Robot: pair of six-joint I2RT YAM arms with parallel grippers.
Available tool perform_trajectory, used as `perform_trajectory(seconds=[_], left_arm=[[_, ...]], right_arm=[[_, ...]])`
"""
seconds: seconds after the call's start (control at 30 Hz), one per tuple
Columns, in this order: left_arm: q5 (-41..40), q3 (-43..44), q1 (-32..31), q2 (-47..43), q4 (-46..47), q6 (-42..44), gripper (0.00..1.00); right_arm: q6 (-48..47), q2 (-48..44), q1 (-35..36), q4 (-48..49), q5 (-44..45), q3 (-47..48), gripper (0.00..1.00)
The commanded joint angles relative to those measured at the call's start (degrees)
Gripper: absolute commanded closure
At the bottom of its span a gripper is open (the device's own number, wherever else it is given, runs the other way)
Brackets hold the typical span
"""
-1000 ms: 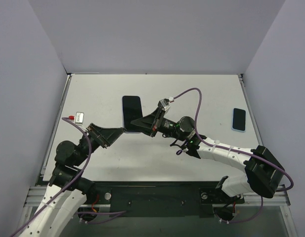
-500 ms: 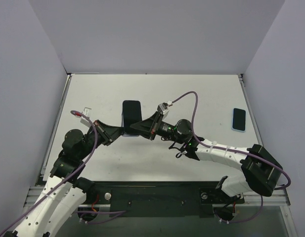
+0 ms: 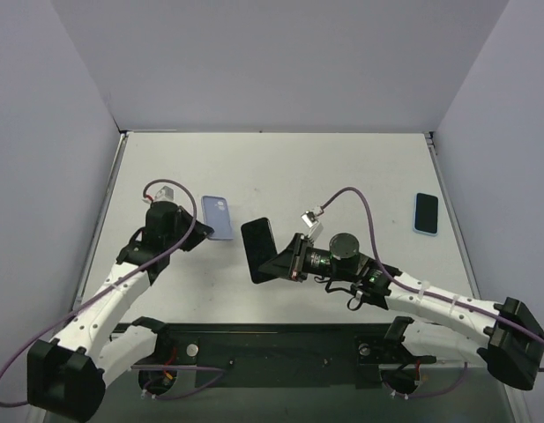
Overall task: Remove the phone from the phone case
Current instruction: Place the phone case at the center of the board.
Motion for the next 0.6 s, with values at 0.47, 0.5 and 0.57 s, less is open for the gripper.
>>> perform_trajectory(seconds=[0.47,0.5,0.57], left_arm=[[-15.99,-6.42,18.57,-11.76,-12.04,-20.86,1.0],[-16.89,-6.61,18.57,-12.21,-12.75,-22.28,1.0],[-19.79,-6.61,18.57,-12.22,-15.91,-25.36,1.0]], right_arm=[[-12.1,-10.13,-5.01,-13.06,3.8,-0.05,1.0],[-12.01,-9.95,-4.93,-12.88,3.71,0.04,1.0],[-12.01,-9.69,-4.93,-12.88,3.62,0.3,1.0]])
